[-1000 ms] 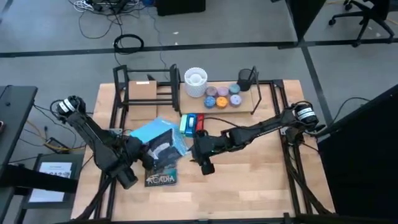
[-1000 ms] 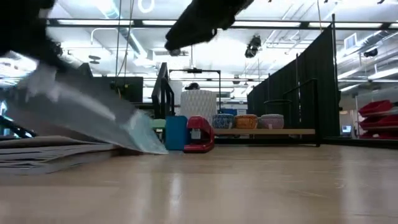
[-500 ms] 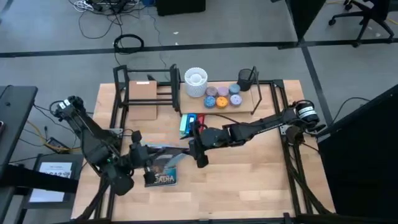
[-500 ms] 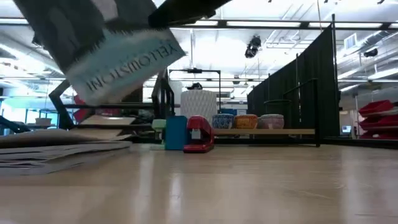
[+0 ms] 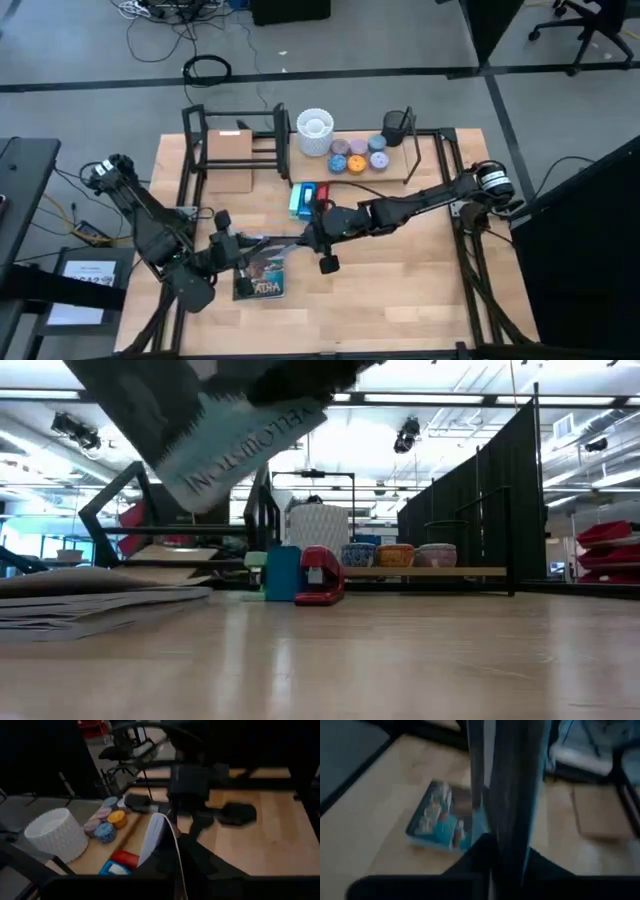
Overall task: Stock shelves
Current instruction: Remove the blue book from the bookshelf
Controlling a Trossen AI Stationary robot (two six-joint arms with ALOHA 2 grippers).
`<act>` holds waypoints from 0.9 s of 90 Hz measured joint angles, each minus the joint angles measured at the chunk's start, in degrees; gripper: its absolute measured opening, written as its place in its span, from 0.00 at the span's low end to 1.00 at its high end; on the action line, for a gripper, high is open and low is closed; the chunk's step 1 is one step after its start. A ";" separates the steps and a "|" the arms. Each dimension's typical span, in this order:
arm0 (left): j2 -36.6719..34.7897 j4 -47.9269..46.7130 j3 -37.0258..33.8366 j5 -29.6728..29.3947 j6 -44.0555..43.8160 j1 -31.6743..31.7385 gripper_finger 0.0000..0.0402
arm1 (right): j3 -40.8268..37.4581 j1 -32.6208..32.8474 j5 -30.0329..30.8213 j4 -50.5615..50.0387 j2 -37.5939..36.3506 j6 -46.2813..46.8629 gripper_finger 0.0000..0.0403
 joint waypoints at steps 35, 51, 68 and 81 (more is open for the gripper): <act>1.10 -0.26 -0.06 9.68 -0.26 4.97 0.45 | -0.11 0.80 -1.14 -31.24 -3.13 1.91 0.00; 6.97 14.35 -0.05 21.37 11.88 14.28 0.52 | -0.09 1.58 -1.42 -30.28 -3.05 1.22 0.00; 15.61 19.45 -0.07 31.97 13.38 21.45 0.57 | -0.09 1.55 -1.31 -30.19 -3.02 1.88 0.00; 21.24 20.05 0.67 32.96 13.23 23.79 0.58 | -0.07 1.74 -1.31 -30.17 -3.02 2.01 0.00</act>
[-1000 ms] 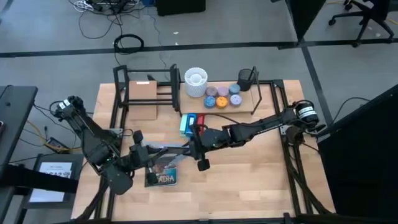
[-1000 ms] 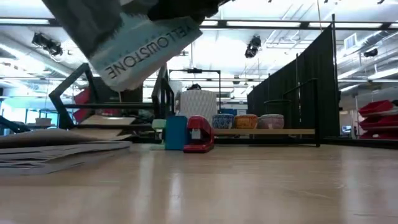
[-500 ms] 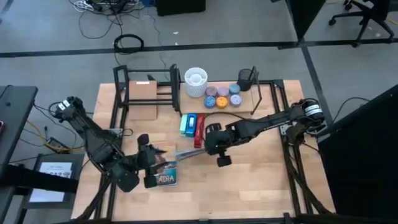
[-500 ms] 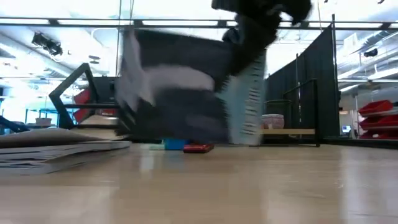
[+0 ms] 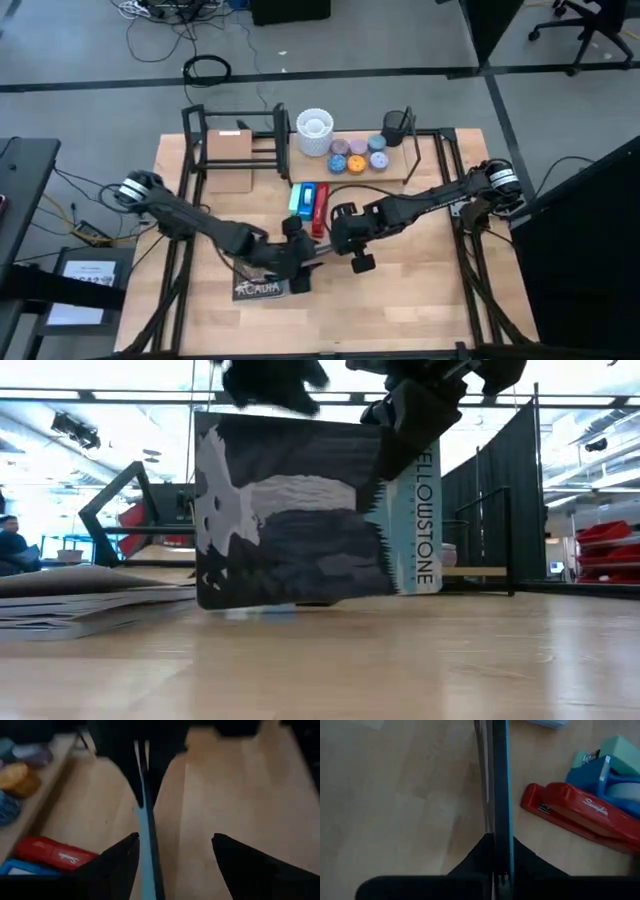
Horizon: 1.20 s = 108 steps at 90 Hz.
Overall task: Stock shelves
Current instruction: Remove the blue book from the bookshelf
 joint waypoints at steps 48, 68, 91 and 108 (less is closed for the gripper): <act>8.03 -25.00 17.20 -2.77 -7.93 0.81 0.01 | 0.29 3.06 3.32 -2.64 -0.97 4.53 0.05; -0.06 -32.37 17.62 -6.20 -28.57 -3.26 0.01 | -1.69 6.94 14.50 -7.19 -8.26 10.85 0.24; -14.90 -39.25 7.28 -22.22 -57.43 -13.65 0.00 | -11.02 9.50 22.40 -0.09 -18.52 16.43 0.34; -22.03 -39.22 -4.42 -32.71 -76.62 -20.06 0.00 | -16.65 9.72 22.57 8.50 -22.23 16.61 0.34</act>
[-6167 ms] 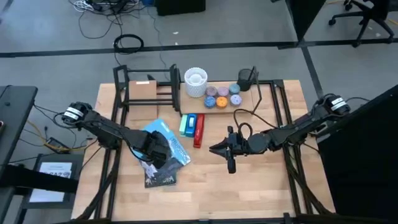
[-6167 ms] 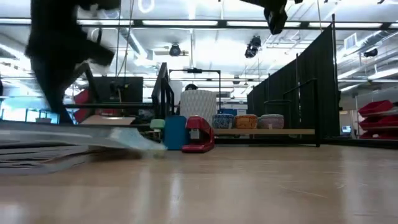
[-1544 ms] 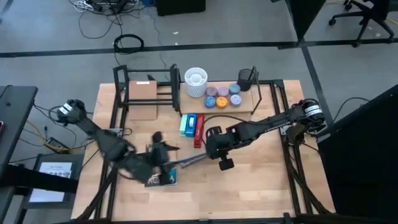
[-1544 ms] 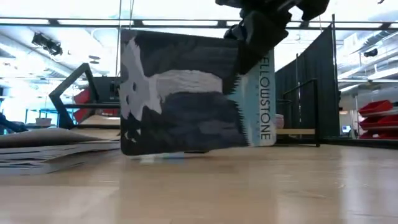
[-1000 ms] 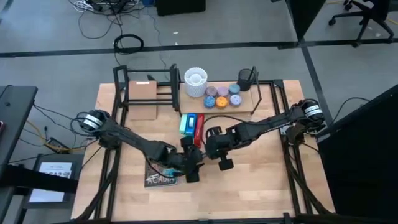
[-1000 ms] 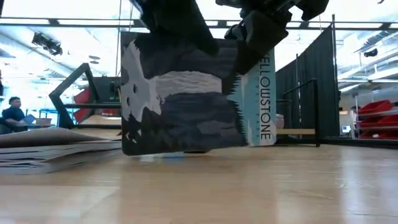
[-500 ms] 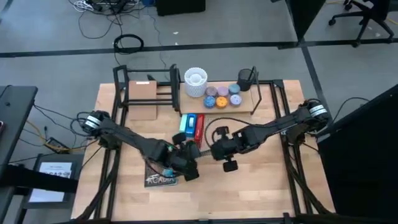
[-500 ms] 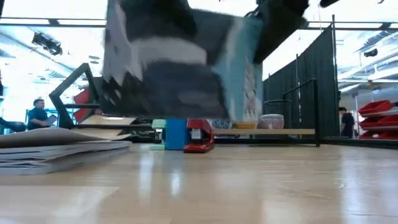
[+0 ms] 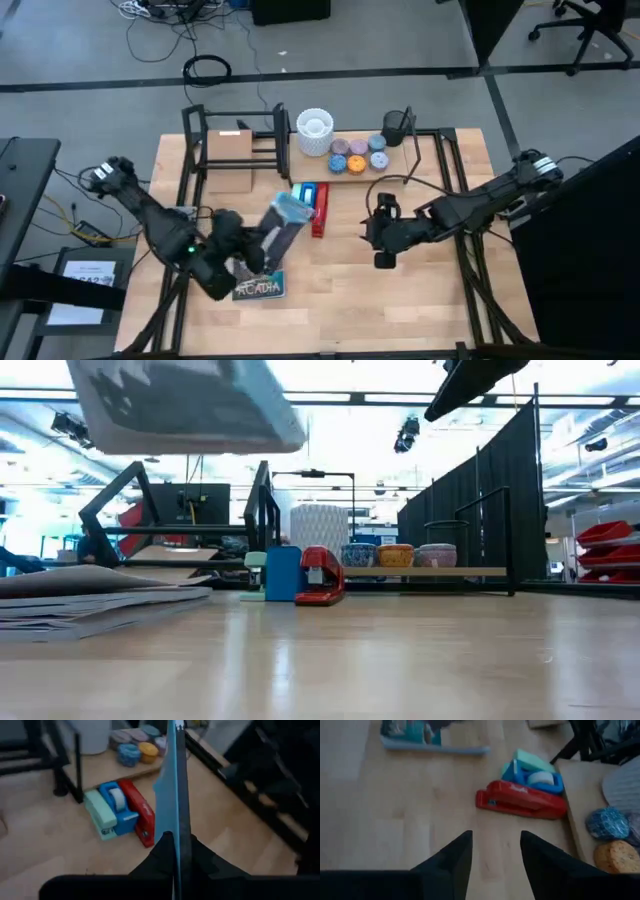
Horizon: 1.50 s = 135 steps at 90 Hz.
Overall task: Stock shelves
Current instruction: Remove the blue book from the bookshelf
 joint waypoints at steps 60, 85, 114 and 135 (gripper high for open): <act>-1.35 6.47 -16.96 -8.37 -30.74 -9.49 0.00 | -1.33 -4.53 -3.41 13.41 -0.11 -0.13 0.33; 3.97 17.91 -24.44 -2.47 -32.10 -10.50 0.00 | -1.31 -6.44 -4.91 16.47 -0.11 -0.48 0.32; 7.73 16.11 -26.60 6.65 -31.51 -10.65 0.01 | -1.31 -6.52 -6.29 16.85 -0.09 -0.19 0.32; 8.20 14.00 -26.61 14.64 -29.19 -10.69 0.08 | -1.31 -6.54 -6.28 17.72 -0.09 -0.17 0.32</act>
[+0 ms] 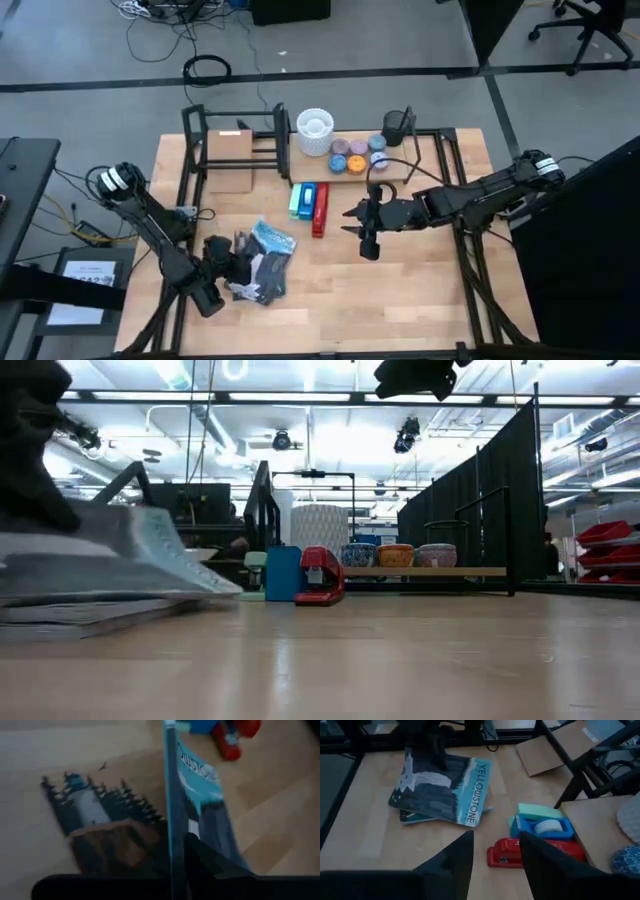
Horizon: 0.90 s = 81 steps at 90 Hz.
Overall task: Stock shelves
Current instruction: Remove the blue book from the bookshelf
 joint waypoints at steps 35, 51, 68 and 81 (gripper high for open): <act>-0.09 -11.57 3.98 9.38 0.93 -0.22 0.32 | 0.00 0.20 -3.28 0.27 0.00 -0.02 0.32; -0.11 -13.95 5.65 10.95 -0.91 -0.01 0.31 | 0.00 0.43 -3.30 1.73 0.00 -0.11 0.32; -0.07 -12.15 5.63 13.37 1.23 0.68 0.40 | 0.00 0.69 -3.28 4.06 0.02 -2.61 0.32; -0.29 -13.05 6.01 15.49 4.13 0.68 0.53 | 0.04 1.33 -3.28 4.79 0.74 -3.40 0.32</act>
